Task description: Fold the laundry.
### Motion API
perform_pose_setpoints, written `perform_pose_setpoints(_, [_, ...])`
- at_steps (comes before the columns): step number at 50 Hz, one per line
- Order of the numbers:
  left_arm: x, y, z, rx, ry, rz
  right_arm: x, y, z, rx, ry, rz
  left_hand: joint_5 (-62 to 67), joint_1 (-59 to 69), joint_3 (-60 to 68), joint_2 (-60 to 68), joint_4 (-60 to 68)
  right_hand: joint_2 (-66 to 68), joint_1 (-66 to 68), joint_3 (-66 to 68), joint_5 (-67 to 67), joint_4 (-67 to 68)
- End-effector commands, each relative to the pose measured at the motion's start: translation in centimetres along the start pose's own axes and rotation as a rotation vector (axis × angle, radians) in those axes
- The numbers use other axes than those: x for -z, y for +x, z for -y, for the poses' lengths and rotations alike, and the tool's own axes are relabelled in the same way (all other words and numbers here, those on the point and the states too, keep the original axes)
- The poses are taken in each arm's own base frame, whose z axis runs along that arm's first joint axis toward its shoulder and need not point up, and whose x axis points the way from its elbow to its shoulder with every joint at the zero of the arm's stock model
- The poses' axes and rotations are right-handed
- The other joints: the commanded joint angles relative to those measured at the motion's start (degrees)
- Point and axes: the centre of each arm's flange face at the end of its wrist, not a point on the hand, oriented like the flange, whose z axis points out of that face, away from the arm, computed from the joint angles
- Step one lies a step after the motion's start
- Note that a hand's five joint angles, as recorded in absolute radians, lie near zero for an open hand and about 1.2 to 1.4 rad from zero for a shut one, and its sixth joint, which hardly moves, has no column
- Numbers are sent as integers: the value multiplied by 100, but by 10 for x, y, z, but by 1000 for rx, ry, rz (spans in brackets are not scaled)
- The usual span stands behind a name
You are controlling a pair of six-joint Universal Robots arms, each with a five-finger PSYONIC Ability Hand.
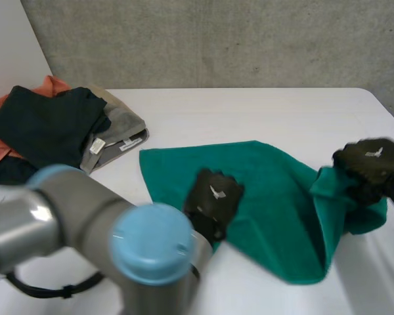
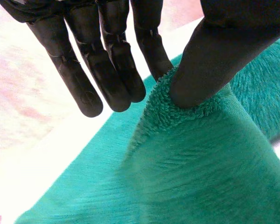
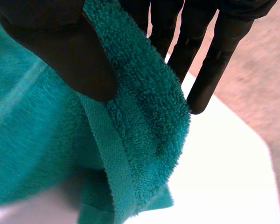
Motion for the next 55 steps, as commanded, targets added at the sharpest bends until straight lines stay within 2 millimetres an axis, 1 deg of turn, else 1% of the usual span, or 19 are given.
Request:
perform_pose_setpoints(1, [50, -80, 52, 30, 90, 192, 30, 20, 29, 146, -9, -31, 1471, 1479, 1195, 1164, 1153, 849, 875, 886, 761, 896])
perform_pose_setpoints(4, [56, -98, 43, 5, 50, 240, 39, 18, 20, 257, -116, 29, 1471, 1479, 1195, 1164, 1153, 866, 892, 902, 778, 912])
perform_pose_setpoints(8, [54, -104, 16, -56, -48, 237, 42, 16, 4, 349, -218, 95, 1471, 1479, 1195, 1164, 1153, 950, 976, 986, 862, 996])
perform_pose_setpoints(13, [35, -96, -15, -100, -139, 187, 17, 16, -16, 354, -264, 146, 1471, 1479, 1195, 1164, 1153, 933, 959, 970, 845, 980])
perform_pose_setpoints(14, [22, -98, -22, -102, -146, 190, 6, 19, -20, 339, -259, 135, 1471, 1479, 1195, 1164, 1153, 934, 959, 970, 845, 980])
perform_pose_setpoints(19, [-17, -107, -26, -95, -115, 224, -26, 30, -22, 242, -176, 44, 1471, 1479, 1195, 1164, 1153, 934, 959, 970, 845, 980])
perform_pose_setpoints(26, [-55, -113, -21, -98, -54, 255, -61, 24, -37, 147, -121, 33, 1471, 1479, 1195, 1164, 1153, 799, 825, 836, 711, 846])
perform_pose_setpoints(30, [-68, -107, -35, -101, -78, 241, -75, 24, -48, 172, -144, 52, 1471, 1479, 1195, 1164, 1153, -243, -217, -207, -331, -197])
perform_pose_setpoints(36, [-75, -108, -36, -104, -73, 245, -84, 30, -47, 188, -152, 34, 1471, 1479, 1195, 1164, 1153, 293, 319, 330, 205, 340])
perform_pose_setpoints(38, [-80, -112, -30, -114, -43, 259, -87, 34, -42, 206, -140, 19, 1471, 1479, 1195, 1164, 1153, 411, 437, 448, 323, 458])
perform_pose_setpoints(42, [-106, -134, 24, -194, 162, 353, -107, 58, -3, 287, 4, -89, 1471, 1479, 1195, 1164, 1153, 479, 505, 516, 391, 526])
perform_pose_setpoints(43, [-116, -149, 52, -240, 268, 415, -117, 71, 27, 320, 124, -175, 1471, 1479, 1195, 1164, 1153, 496, 522, 532, 408, 542])
perform_pose_setpoints(45, [-121, -172, 83, -284, 384, 507, -121, 80, 58, 336, 252, -257, 1471, 1479, 1195, 1164, 1153, 546, 572, 583, 458, 593])
perform_pose_setpoints(46, [-121, -186, 98, -304, 441, 561, -120, 85, 91, 338, 402, -337, 1471, 1479, 1195, 1164, 1153, 563, 589, 599, 475, 610])
perform_pose_setpoints(47, [-118, -216, 127, -331, 550, 675, -118, 88, 106, 333, 476, -377, 1471, 1479, 1195, 1164, 1153, 580, 606, 616, 492, 626])
perform_pose_setpoints(49, [-111, -233, 151, -329, 646, 749, -111, 89, 133, 314, 620, -438, 1471, 1479, 1195, 1164, 1153, 614, 639, 650, 525, 660])
perform_pose_setpoints(50, [-106, -241, 161, -322, 690, 779, -99, 93, 157, 294, 765, -497, 1471, 1479, 1195, 1164, 1153, 847, 873, 883, 759, 893])
perform_pose_setpoints(51, [-97, -249, 179, -297, 763, 810, -94, 96, 164, 285, 811, -517, 1471, 1479, 1195, 1164, 1153, 933, 958, 969, 845, 979])
perform_pose_setpoints(55, [-88, -251, 183, -263, 767, 786, -85, 97, 168, 217, 854, -501, 1471, 1479, 1195, 1164, 1153, 1320, 1346, 1356, 1232, 1366])
